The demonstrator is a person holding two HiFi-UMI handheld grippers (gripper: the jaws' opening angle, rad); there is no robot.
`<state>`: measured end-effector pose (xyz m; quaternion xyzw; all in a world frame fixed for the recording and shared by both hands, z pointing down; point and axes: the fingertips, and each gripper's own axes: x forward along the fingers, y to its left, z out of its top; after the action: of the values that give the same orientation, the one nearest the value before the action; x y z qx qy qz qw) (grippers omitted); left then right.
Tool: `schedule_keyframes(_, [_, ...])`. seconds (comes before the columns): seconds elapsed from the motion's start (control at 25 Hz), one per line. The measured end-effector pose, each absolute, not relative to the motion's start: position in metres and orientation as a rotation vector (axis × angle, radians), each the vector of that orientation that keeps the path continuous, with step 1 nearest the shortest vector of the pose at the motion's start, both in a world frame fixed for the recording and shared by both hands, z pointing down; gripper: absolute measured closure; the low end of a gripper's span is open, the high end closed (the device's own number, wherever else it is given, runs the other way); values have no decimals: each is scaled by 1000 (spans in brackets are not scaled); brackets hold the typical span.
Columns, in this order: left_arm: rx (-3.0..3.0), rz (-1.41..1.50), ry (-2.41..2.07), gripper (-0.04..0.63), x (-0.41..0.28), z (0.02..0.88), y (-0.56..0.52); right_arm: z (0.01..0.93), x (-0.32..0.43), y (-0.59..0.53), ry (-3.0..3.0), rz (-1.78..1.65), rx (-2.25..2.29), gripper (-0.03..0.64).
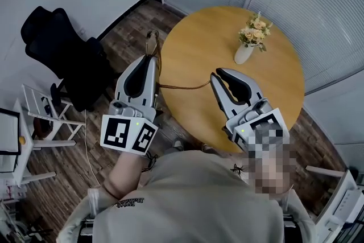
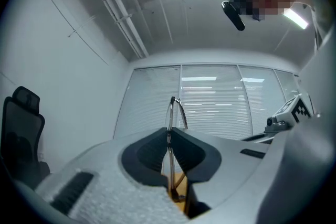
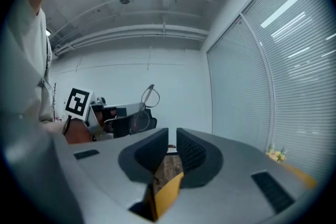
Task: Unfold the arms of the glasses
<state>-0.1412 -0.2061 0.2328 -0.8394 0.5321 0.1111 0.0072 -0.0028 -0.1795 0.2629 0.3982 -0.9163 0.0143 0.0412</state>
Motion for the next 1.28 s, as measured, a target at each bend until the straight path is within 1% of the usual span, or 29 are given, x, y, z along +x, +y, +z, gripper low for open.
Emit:
schedule_keyframes(0.24, [-2638, 371, 1656, 555, -139, 231, -205, 289, -3, -166, -2781, 120, 1178, 578])
schedule_keyframes(0.4, [-2648, 311, 1640, 555, -135, 236, -205, 295, -5, -161, -2771, 124, 1146, 578])
schedule_keyframes(0.68, [-2638, 180, 1568, 556, -120, 243, -195, 253, -8, -156, -2886, -3, 1078, 575])
schedule_keyframes(0.72, [-2646, 168, 1551, 557, -115, 244, -194, 250, -11, -156, -2898, -14, 1048, 567])
schedule_keyframes(0.76, [-2657, 159, 1534, 557, -110, 246, -193, 247, -14, -156, -2913, -14, 1015, 546])
schedule_keyframes(0.84, [-2678, 142, 1499, 556, -101, 249, -189, 245, -21, -155, -2945, 18, 953, 531])
schedule_keyframes(1.08, [-2674, 28, 1399, 556, -82, 254, -179, 248, -37, -154, -2977, 130, 847, 531])
schedule_keyframes(1.28, [-2715, 30, 1383, 555, -73, 257, -172, 251, -46, -156, -2986, 174, 834, 531])
